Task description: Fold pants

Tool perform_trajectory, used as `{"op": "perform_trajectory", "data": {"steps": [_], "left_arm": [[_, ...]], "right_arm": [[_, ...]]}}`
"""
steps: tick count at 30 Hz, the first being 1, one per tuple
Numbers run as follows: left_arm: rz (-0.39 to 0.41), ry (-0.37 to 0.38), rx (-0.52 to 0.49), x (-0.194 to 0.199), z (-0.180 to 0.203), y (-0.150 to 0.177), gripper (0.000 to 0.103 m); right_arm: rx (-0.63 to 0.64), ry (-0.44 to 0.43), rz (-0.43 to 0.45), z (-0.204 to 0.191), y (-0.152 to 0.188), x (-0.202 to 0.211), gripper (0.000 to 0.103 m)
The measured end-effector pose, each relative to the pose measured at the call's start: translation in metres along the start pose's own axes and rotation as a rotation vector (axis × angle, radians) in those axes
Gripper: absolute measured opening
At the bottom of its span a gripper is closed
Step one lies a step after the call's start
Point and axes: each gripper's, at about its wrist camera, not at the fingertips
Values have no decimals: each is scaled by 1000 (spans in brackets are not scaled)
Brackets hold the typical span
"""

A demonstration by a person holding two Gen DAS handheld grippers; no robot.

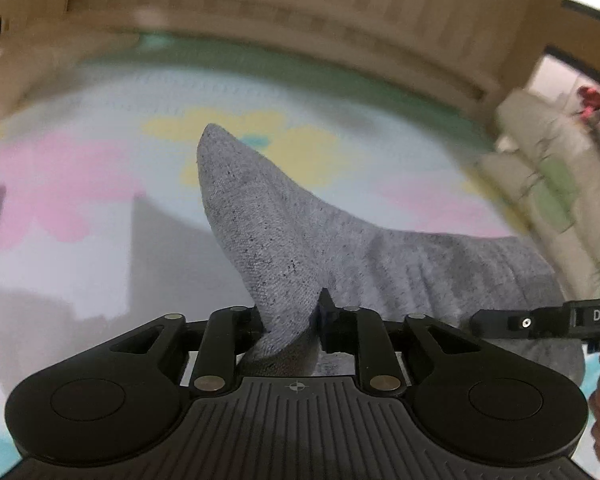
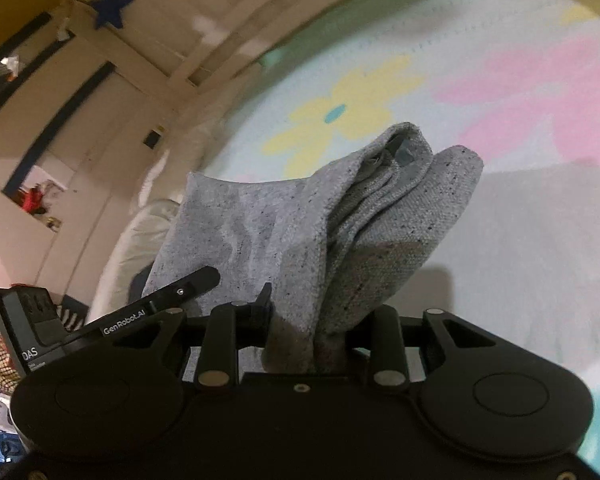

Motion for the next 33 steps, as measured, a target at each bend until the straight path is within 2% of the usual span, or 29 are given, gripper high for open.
{"op": "perform_trajectory", "data": {"steps": [2,3,4,5,6,8,11,14,16,18,21,23,26,27,29,33], "left_arm": [[-72,-36,59,-27,-15,5,28],[-108,-67,90,-40,-23,9,43],[-96,-55,114,-46,-31,16,49],[-66,-43,137,-47,-37,22,58],[-54,-35,152,-47,-41,26,60],[-48,-35,147,-43,-40,29,60],[-14,-115,132,-22,-32,26,59],[57,-198,133,13,-22,24,59],[97,-239,125,40,-15,23,59],[133,-272,116,65,-5,27,60],[166,-321,102,101,15,37,63],[179,-339,93,119,25,44,64],[206,-337,65,140,40,59,74],[214,-335,49,149,45,70,75],[229,-341,29,151,54,80,77],[206,-353,-3,153,69,106,78]], "right_arm": [[-15,33,-30,15,-8,-20,48],[-37,82,-49,25,-9,-32,53],[-53,131,-66,32,-10,-41,56],[-69,198,-94,40,-8,-51,63],[-70,209,-111,47,-5,-57,64],[-66,159,-62,53,5,-52,65],[-80,161,-55,52,14,-45,68],[-79,302,-4,34,10,-31,83],[-38,400,66,15,17,-10,87],[5,506,125,-7,24,10,103],[78,638,209,-46,42,39,102],[112,693,249,-71,55,54,102],[122,747,264,-103,78,69,103],[119,761,263,-109,88,72,103],[117,763,259,-122,103,75,102],[101,688,285,-131,138,79,102]]}}
Point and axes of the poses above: each gripper's, at about its wrist camera, not at the fingertips, and x roughly against the way its jaws point, z to its right, y to its underside, and after that the axes turned 14 degrees about -z, right-handed
